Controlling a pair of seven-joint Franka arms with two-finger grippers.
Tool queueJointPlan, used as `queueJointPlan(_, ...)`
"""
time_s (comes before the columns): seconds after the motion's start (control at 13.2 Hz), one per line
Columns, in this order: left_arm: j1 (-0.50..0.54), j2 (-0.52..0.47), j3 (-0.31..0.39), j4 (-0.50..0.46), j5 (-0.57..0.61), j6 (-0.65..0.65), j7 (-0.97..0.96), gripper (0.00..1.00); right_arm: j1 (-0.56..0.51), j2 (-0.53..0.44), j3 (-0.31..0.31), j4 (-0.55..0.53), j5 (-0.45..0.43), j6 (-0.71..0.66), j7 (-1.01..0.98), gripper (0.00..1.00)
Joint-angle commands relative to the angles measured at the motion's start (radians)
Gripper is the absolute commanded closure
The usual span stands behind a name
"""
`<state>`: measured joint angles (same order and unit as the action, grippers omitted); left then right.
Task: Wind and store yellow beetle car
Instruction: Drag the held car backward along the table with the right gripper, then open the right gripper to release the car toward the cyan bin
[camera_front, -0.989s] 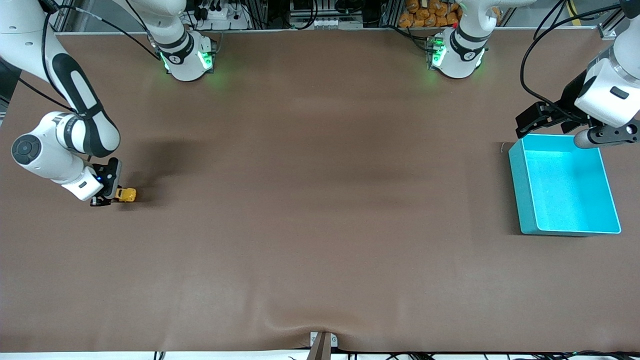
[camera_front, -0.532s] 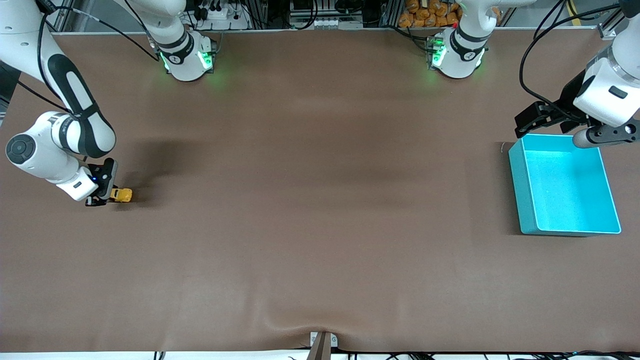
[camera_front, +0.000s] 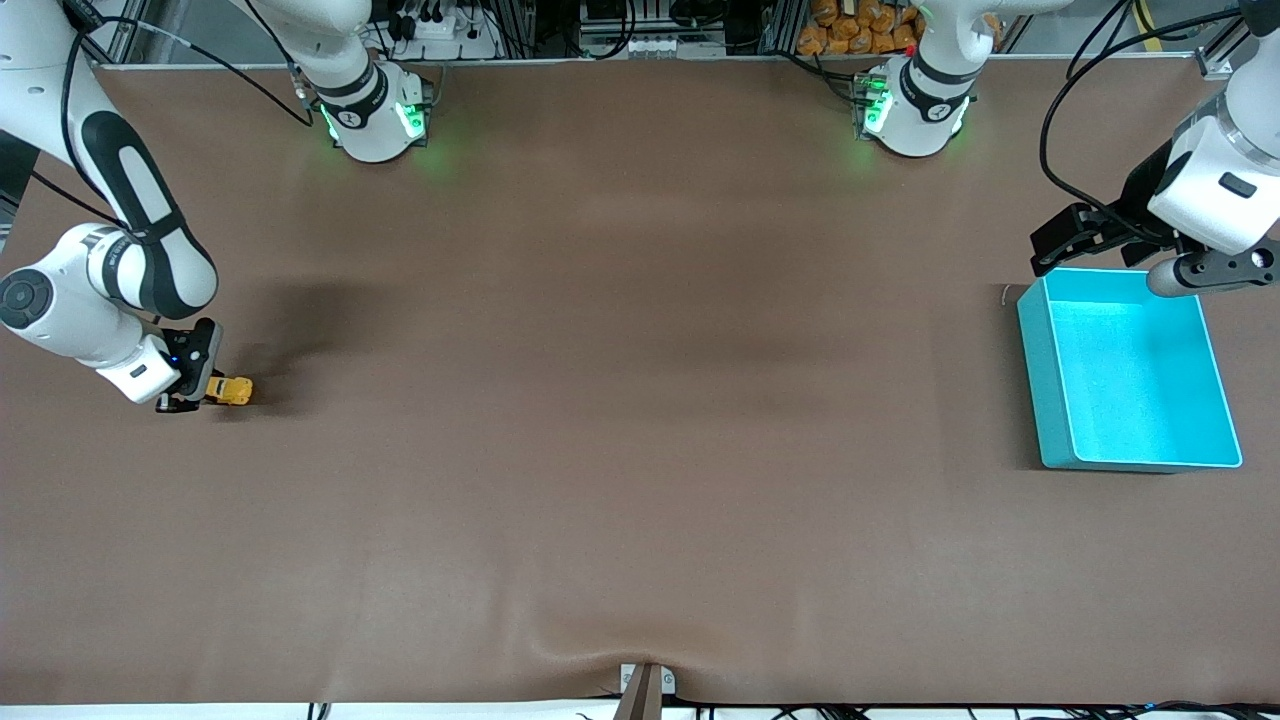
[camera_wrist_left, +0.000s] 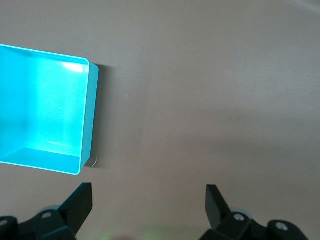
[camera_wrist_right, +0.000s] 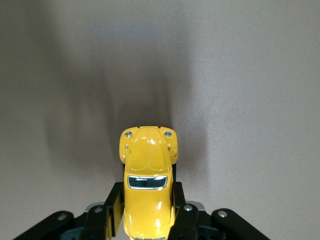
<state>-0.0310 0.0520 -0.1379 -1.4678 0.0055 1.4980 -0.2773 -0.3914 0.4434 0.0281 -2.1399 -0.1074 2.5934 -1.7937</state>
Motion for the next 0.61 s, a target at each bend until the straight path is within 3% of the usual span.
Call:
queueJointPlan(0.0,0.003,-0.001,0.000,0.006,-0.004,-0.004,-0.007,0.00,-0.027,0.101,0.007,0.054,-0.020,0.033,-0.003,0.50)
queueJointPlan(0.15,0.002,-0.001,0.000,0.006,-0.002,-0.002,-0.005,0.00,-0.026,0.101,0.009,0.083,-0.015,0.007,0.000,0.32)
queueJointPlan(0.38,0.005,0.000,0.000,0.006,-0.002,-0.002,-0.002,0.00,-0.024,0.103,0.010,0.167,-0.011,-0.140,-0.003,0.30)
queueJointPlan(0.53,0.005,0.000,0.001,0.004,-0.002,-0.002,-0.003,0.00,-0.024,0.101,0.010,0.178,-0.009,-0.151,-0.003,0.30)
